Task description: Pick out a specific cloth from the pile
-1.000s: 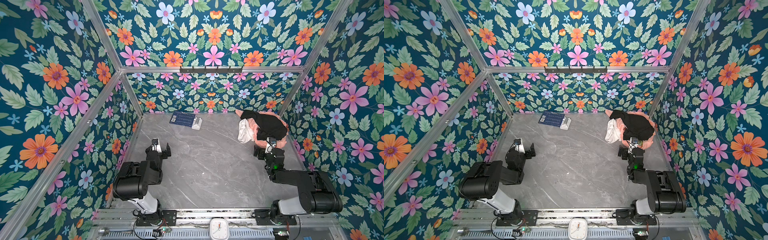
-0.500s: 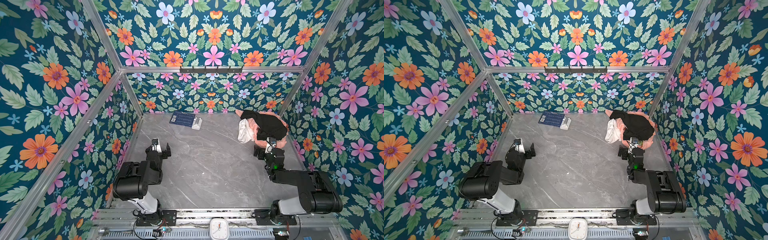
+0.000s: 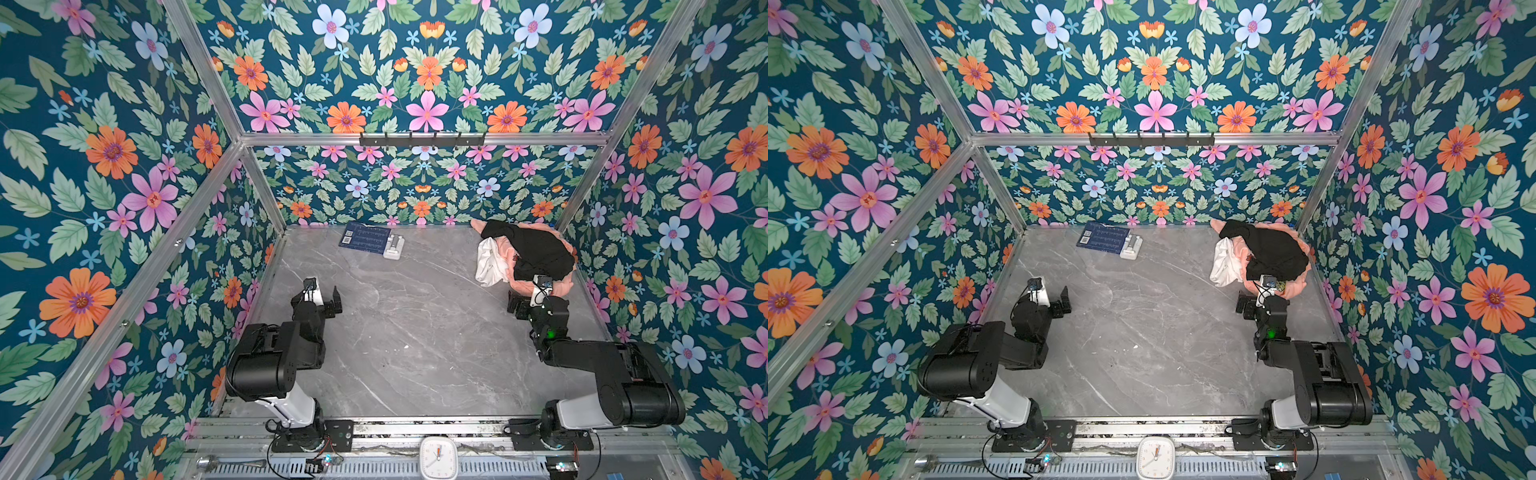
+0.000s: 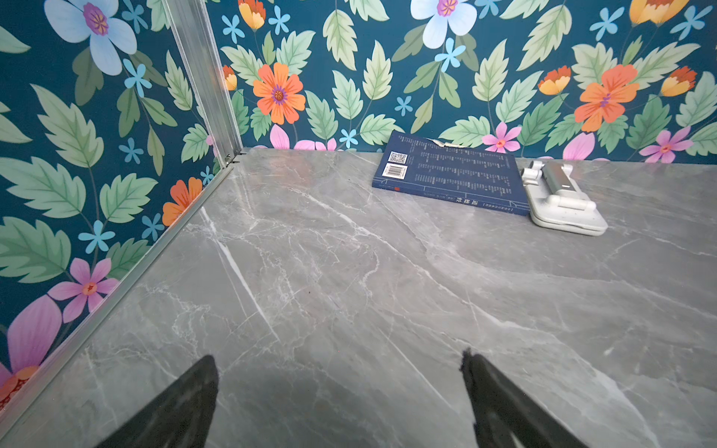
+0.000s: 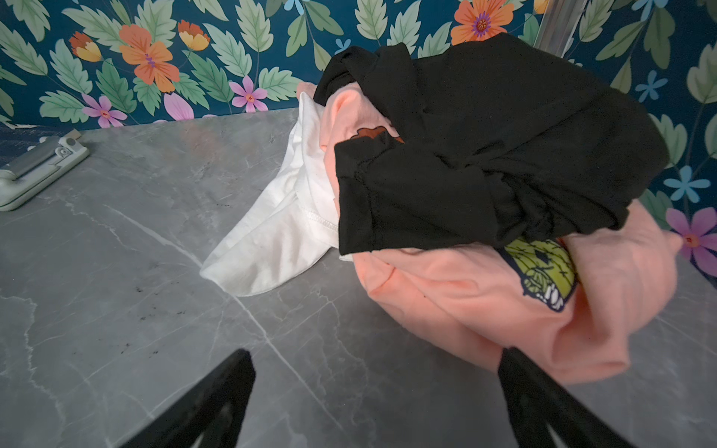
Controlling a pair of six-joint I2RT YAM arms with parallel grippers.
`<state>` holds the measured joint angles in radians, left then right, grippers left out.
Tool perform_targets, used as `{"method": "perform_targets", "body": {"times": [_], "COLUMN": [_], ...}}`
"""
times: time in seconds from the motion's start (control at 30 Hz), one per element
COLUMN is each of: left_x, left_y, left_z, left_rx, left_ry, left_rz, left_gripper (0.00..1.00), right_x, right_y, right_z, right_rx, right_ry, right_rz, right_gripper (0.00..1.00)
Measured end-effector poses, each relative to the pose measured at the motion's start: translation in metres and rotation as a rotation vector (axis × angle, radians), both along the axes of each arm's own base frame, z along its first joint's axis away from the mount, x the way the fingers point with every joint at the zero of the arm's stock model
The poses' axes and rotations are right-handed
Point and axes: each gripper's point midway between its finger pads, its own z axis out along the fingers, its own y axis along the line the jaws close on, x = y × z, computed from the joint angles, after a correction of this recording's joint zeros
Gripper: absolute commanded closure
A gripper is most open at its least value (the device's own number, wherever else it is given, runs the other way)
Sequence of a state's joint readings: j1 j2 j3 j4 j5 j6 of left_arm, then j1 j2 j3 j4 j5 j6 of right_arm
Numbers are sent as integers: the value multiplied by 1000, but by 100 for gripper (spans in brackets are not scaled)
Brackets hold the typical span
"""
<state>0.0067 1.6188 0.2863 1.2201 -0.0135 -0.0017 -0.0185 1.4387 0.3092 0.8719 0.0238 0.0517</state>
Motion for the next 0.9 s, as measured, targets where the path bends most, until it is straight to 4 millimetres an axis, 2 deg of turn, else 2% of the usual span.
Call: {"method": "perform_targets", "body": {"times": [0.1,0.17,0.23,0.4,0.6,0.73,0.8,0.9], "left_x": [-3,-7,-9,-11,-8,3,5,7], "left_y": [2,5,9,20,25,20,15,1], "left_z": [0,3,10,30,59,85,85,73], "left_rx": [2,-3,-11,-21,-9,-30,-42,-50], "left_ry": [-5,-12,-33,-82,-107,-109,-96,-33], "left_rz": [11,31,59,134,225,243,231,185], "left_gripper": [0,0,0,0,0,0,0,0], "right_x": [-4,-4,-5,2,-6,-5,-4,0], "right_y": [5,5,4,9,-1,-2,2,12], "right_z": [-3,3,14,61,88,103,104,102], "right_rx": [-9,-18,-25,-39,44,155,201,261], "right_ry": [6,-8,-26,-89,-73,-45,-17,41], "right_rz": [6,0,-10,-23,-111,-155,-153,-122], "right_gripper": [1,1,1,1,1,2,3,3]}}
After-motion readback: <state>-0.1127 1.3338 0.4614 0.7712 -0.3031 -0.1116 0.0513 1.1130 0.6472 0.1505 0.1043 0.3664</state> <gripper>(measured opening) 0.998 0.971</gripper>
